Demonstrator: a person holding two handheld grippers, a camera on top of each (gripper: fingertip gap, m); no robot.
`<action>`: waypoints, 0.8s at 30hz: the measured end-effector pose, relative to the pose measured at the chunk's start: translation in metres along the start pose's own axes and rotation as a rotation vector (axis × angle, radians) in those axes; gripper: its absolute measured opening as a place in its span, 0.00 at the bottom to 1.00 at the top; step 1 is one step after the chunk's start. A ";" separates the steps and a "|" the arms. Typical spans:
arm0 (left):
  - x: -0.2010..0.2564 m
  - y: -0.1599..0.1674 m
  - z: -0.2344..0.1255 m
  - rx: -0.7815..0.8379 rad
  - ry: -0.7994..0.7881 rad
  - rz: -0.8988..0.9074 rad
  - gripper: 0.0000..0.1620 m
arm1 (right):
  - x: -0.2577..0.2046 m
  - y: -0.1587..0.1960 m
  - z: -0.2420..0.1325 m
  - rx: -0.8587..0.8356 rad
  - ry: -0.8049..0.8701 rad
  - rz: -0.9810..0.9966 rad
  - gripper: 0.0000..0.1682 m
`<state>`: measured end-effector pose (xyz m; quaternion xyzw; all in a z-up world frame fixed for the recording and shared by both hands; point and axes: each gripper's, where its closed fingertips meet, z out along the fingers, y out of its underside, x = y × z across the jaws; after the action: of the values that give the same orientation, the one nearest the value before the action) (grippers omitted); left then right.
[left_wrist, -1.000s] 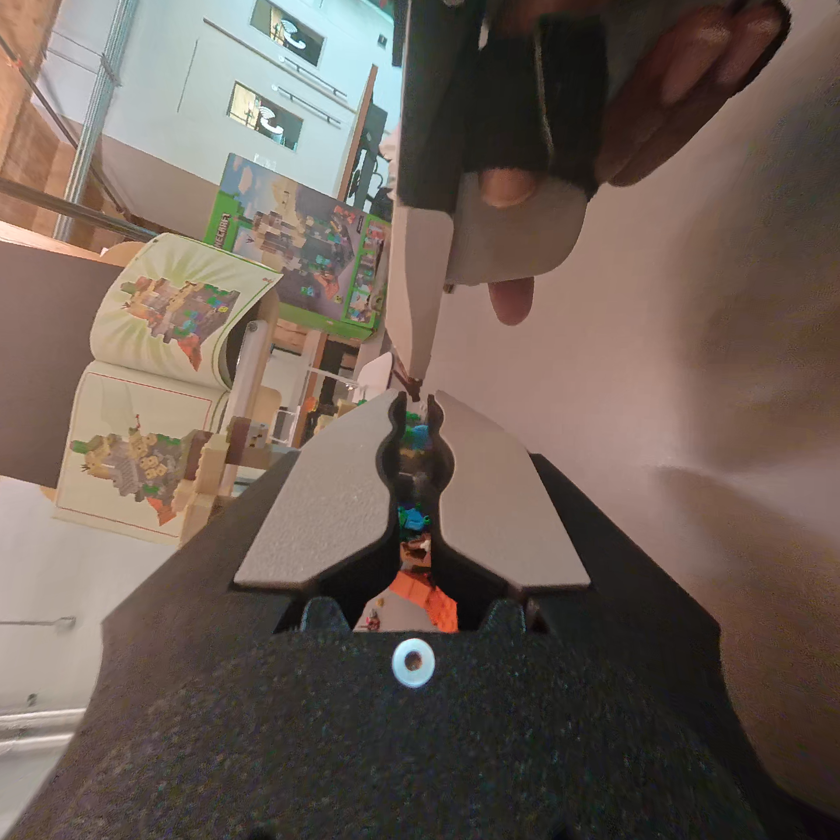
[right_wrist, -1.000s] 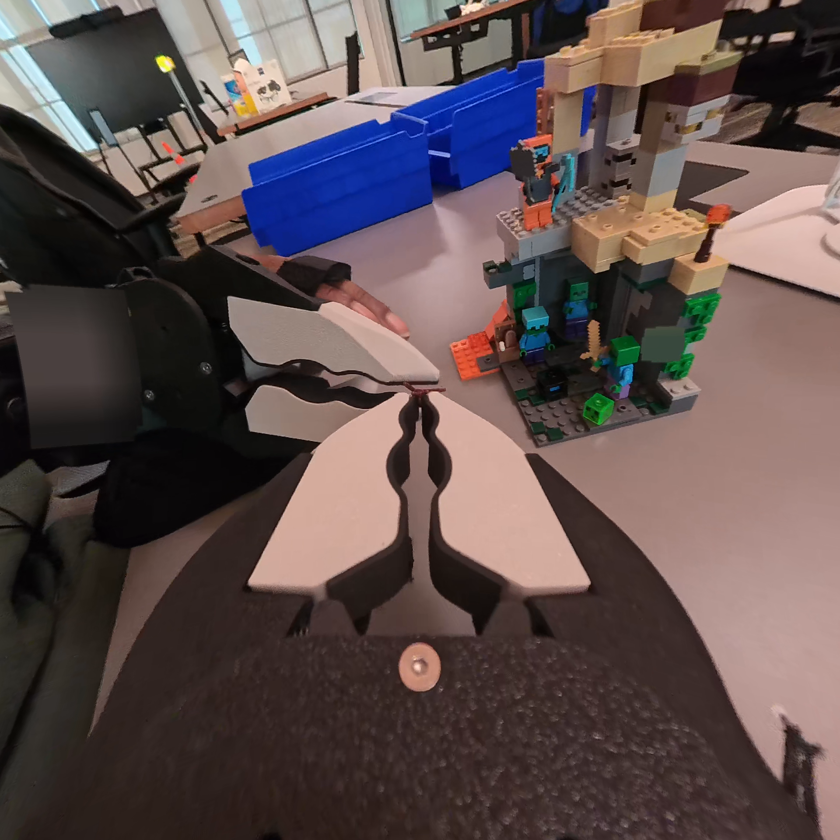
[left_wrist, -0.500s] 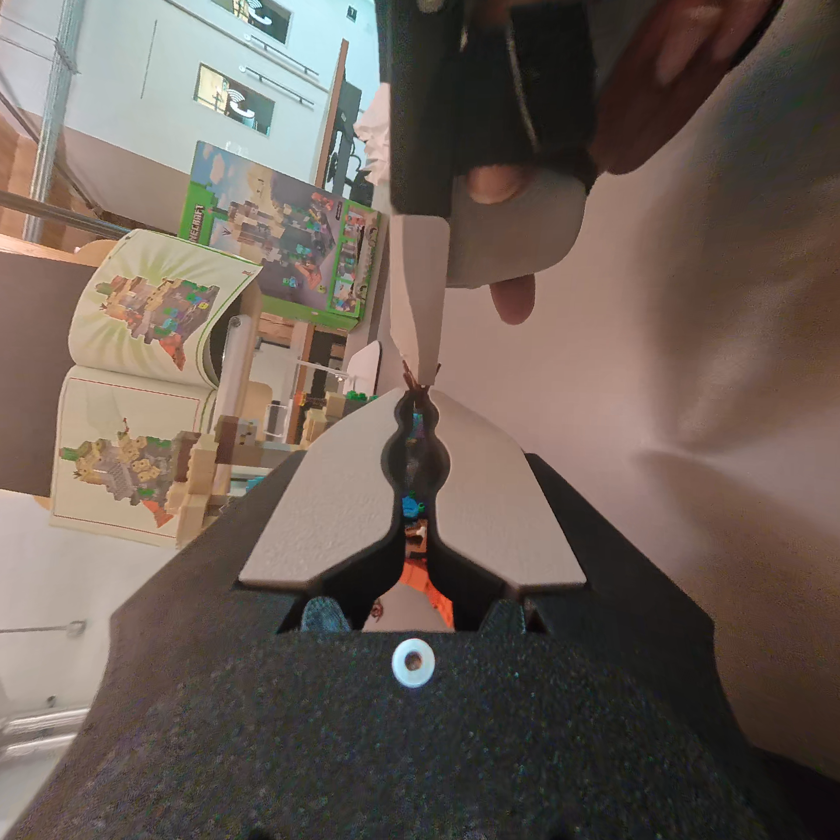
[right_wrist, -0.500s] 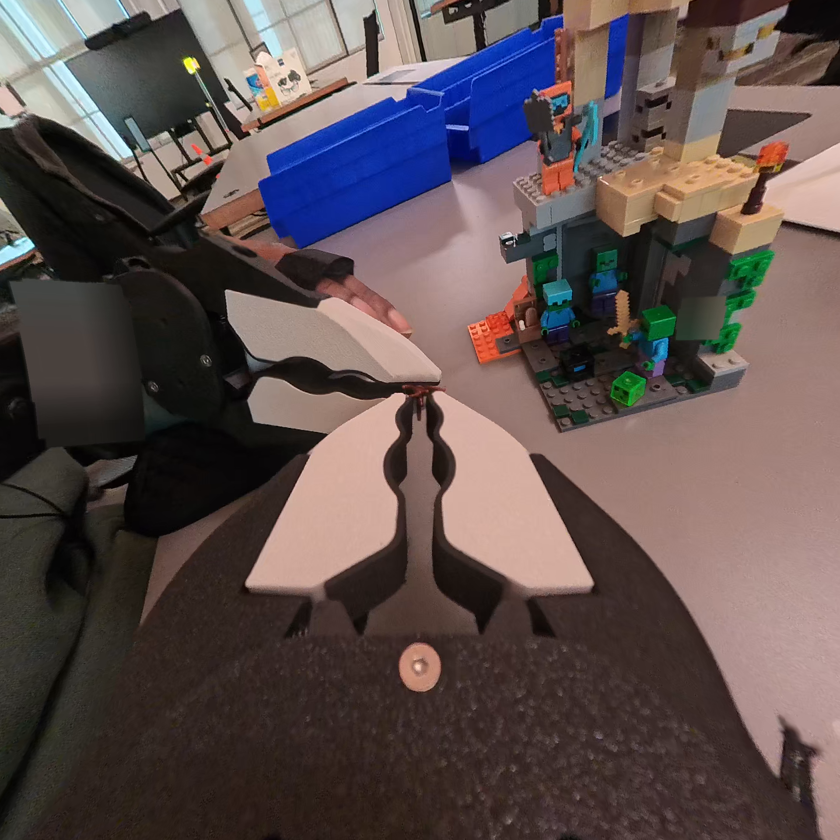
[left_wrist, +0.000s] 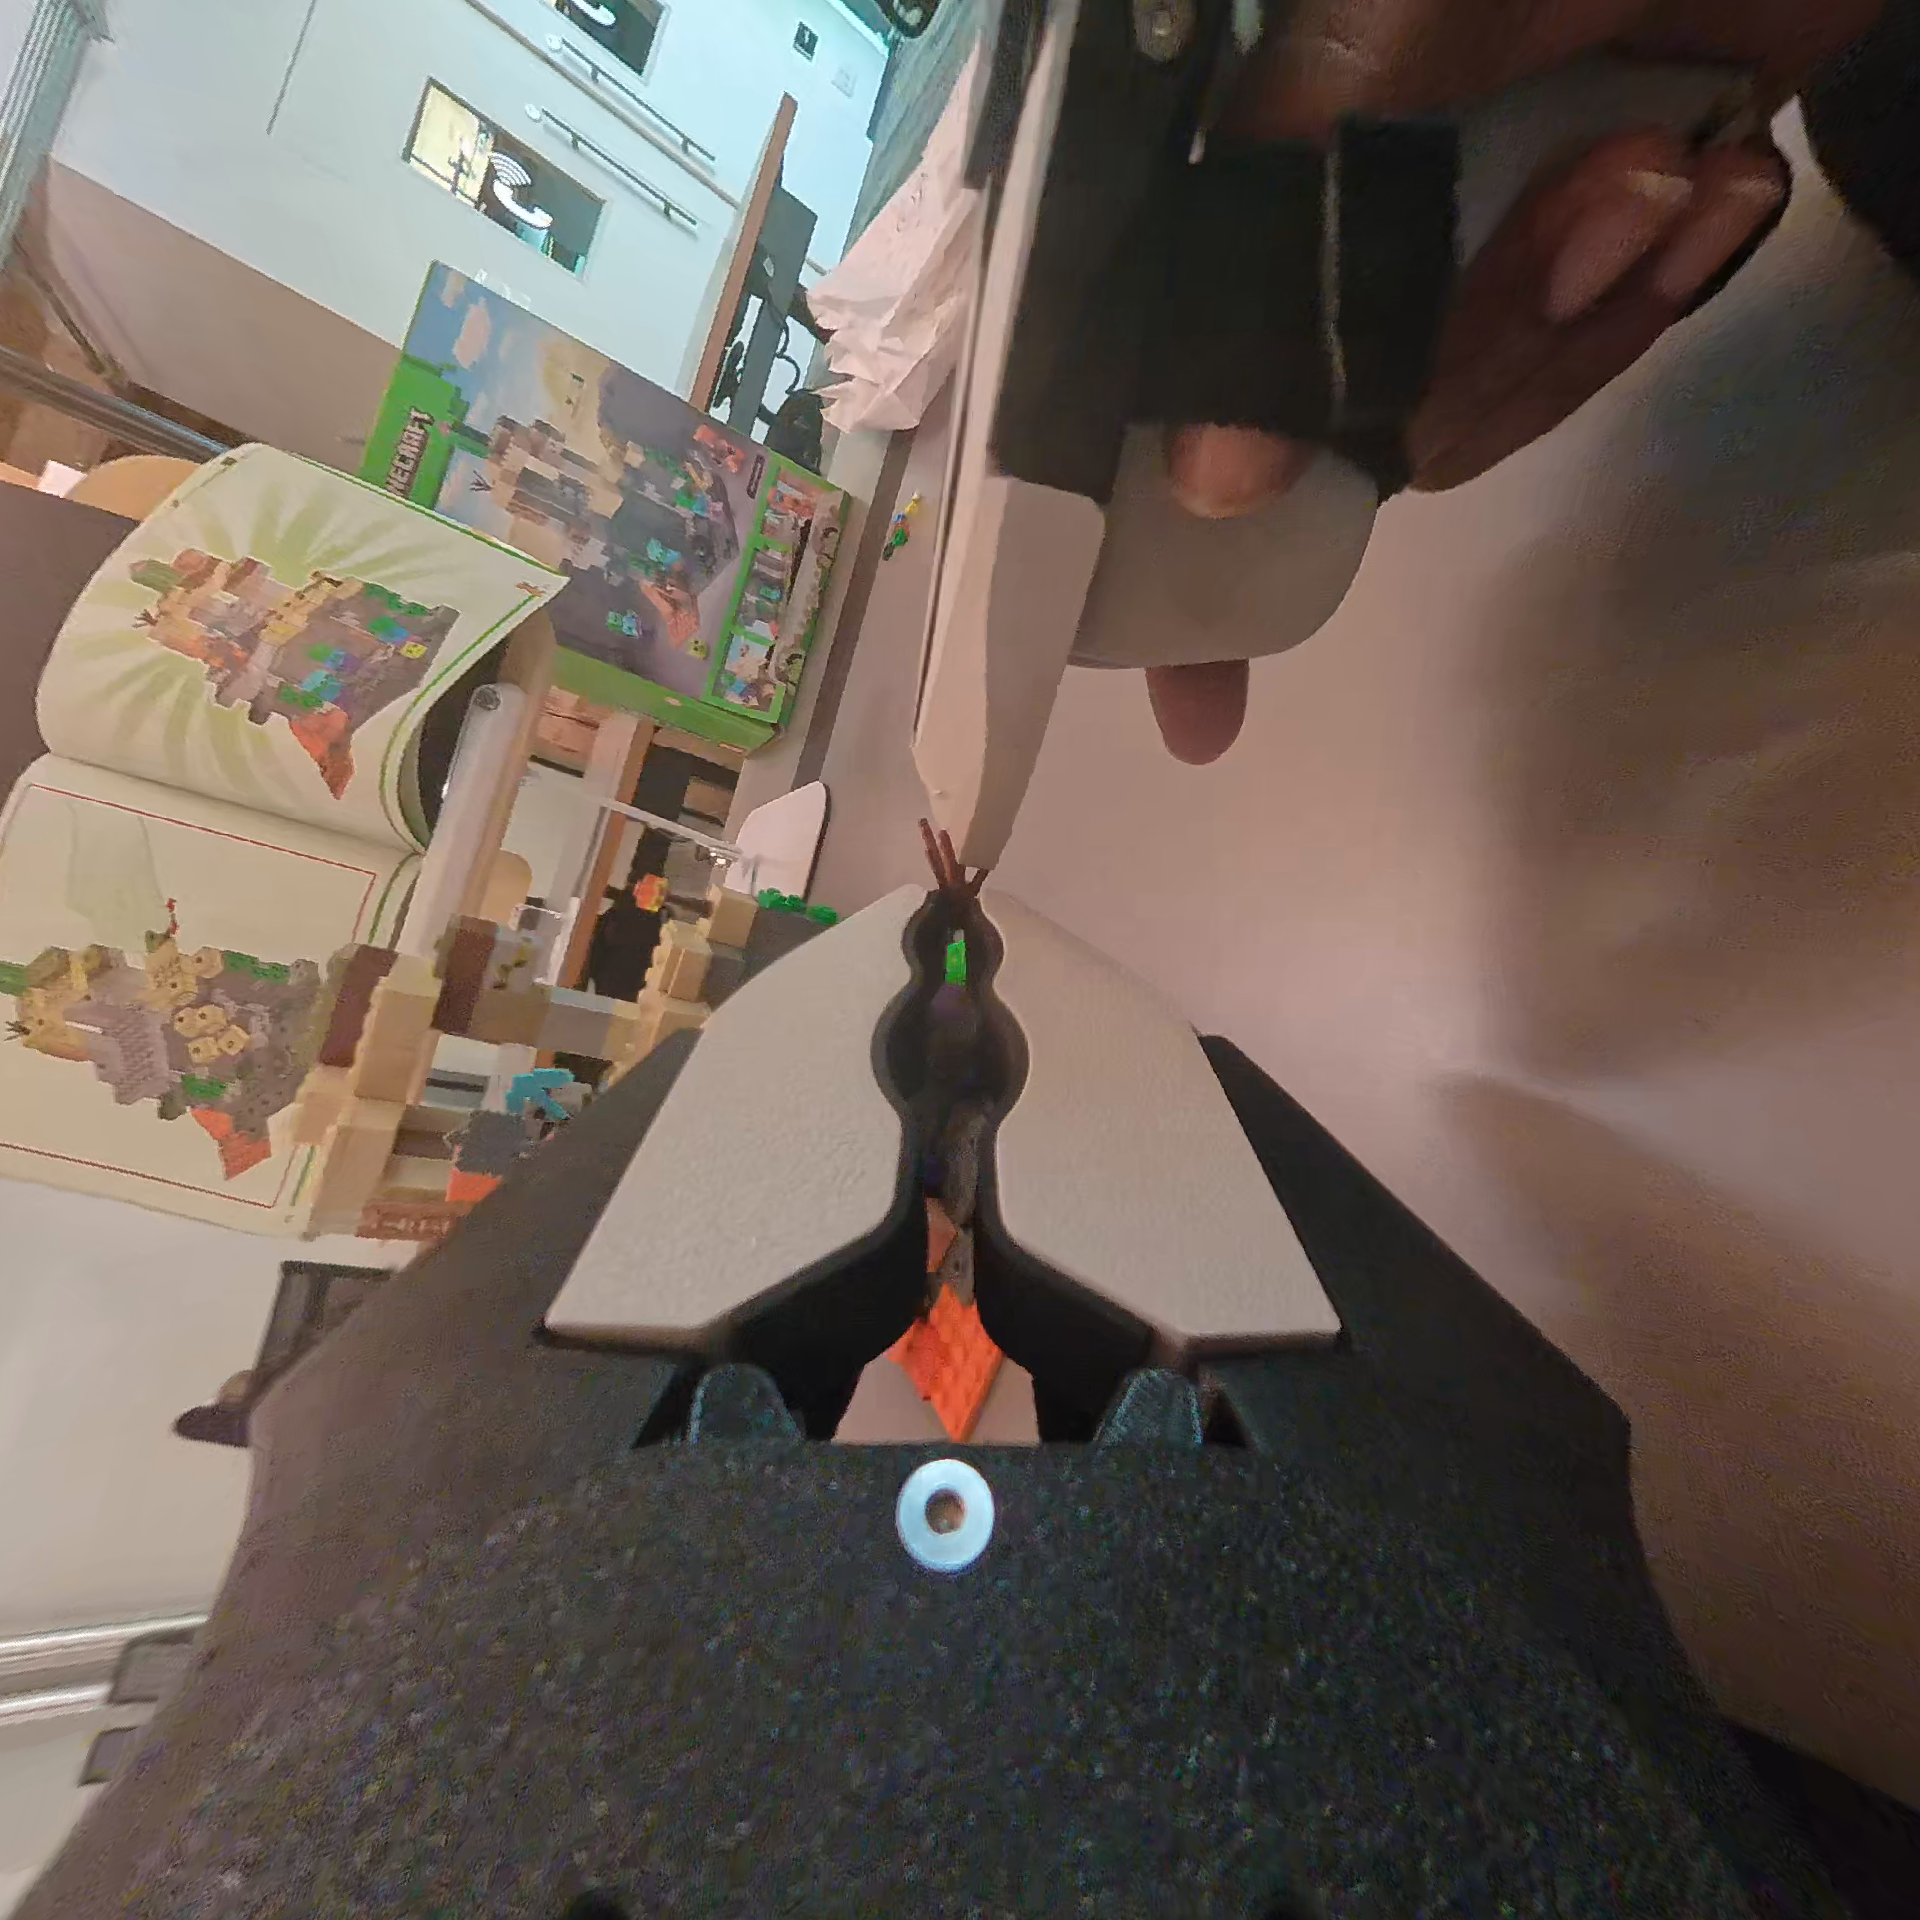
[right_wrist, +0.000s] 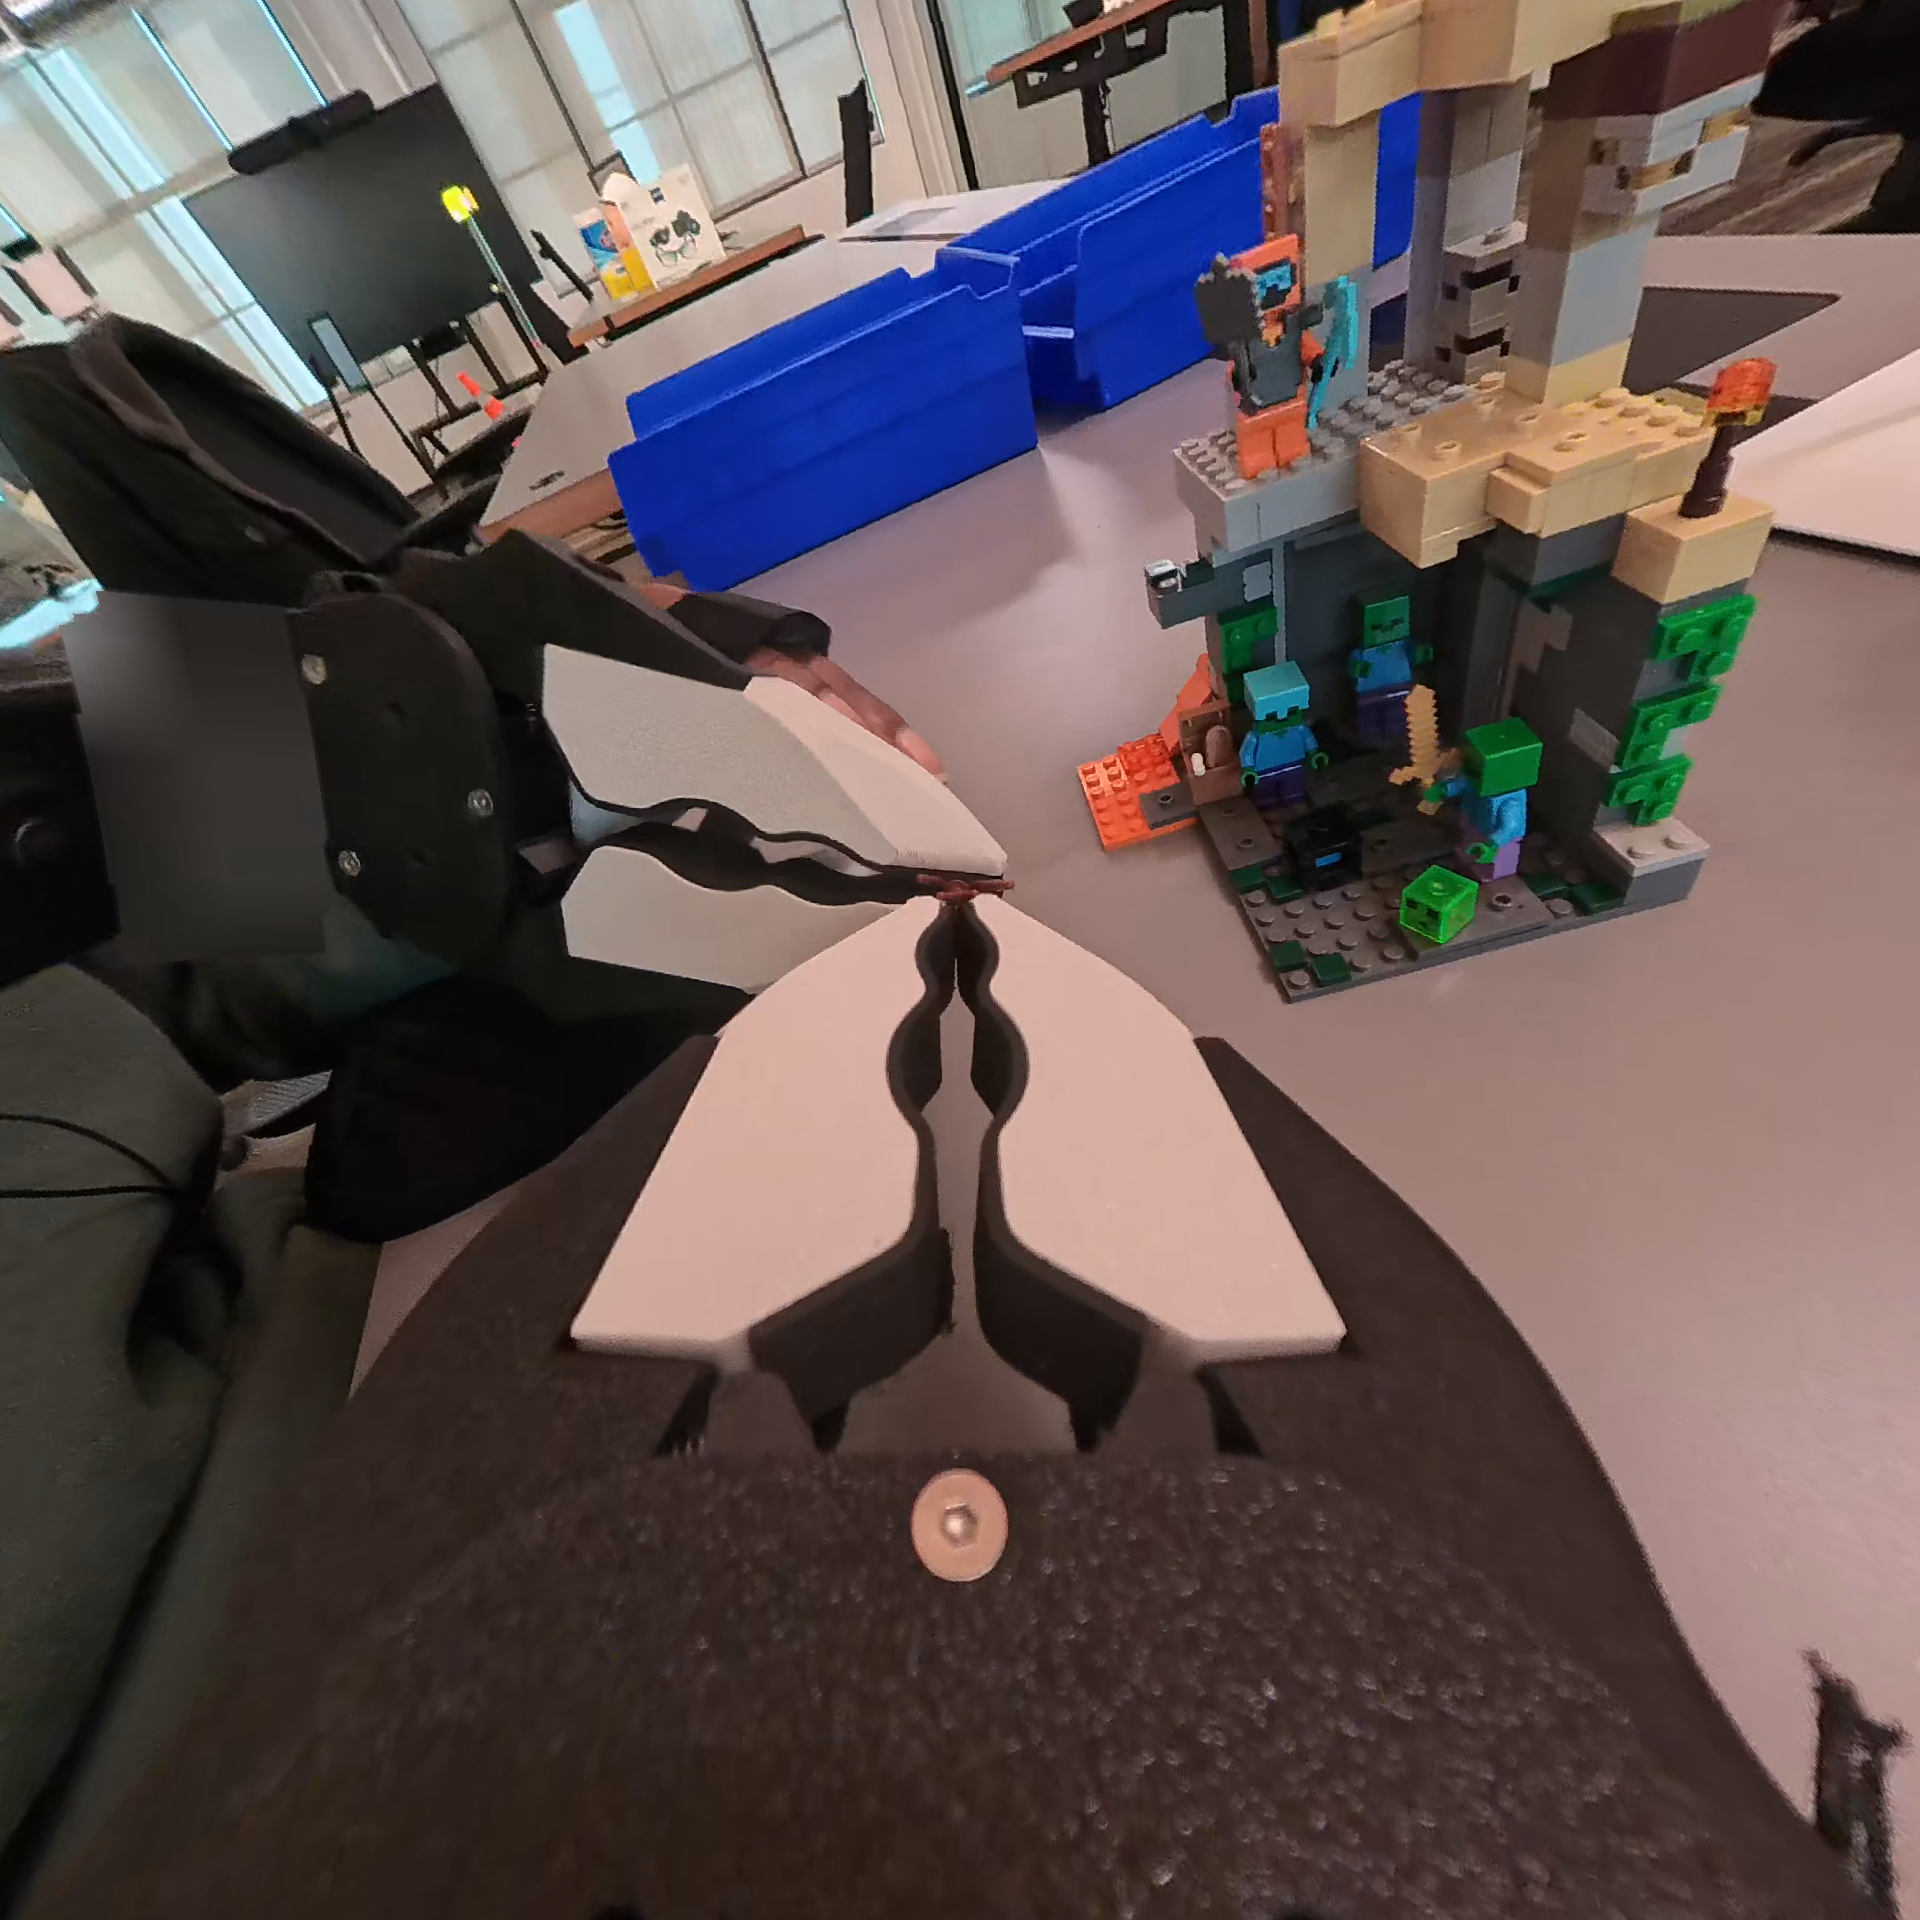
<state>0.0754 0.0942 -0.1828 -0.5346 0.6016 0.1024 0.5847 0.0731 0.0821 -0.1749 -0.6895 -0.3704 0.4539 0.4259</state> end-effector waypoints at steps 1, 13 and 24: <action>-0.001 -0.001 -0.001 0.007 0.003 -0.014 0.02 | -0.001 -0.001 0.000 0.008 -0.003 0.000 0.00; -0.013 -0.008 -0.008 0.060 0.003 -0.104 0.02 | -0.009 -0.017 -0.005 0.109 -0.051 0.023 0.00; -0.026 0.011 -0.008 0.028 0.011 -0.241 0.02 | 0.008 -0.038 -0.034 0.215 0.024 0.014 0.00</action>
<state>0.0553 0.1064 -0.1650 -0.5956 0.5375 0.0200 0.5966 0.1029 0.0945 -0.1347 -0.6480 -0.3094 0.4856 0.4986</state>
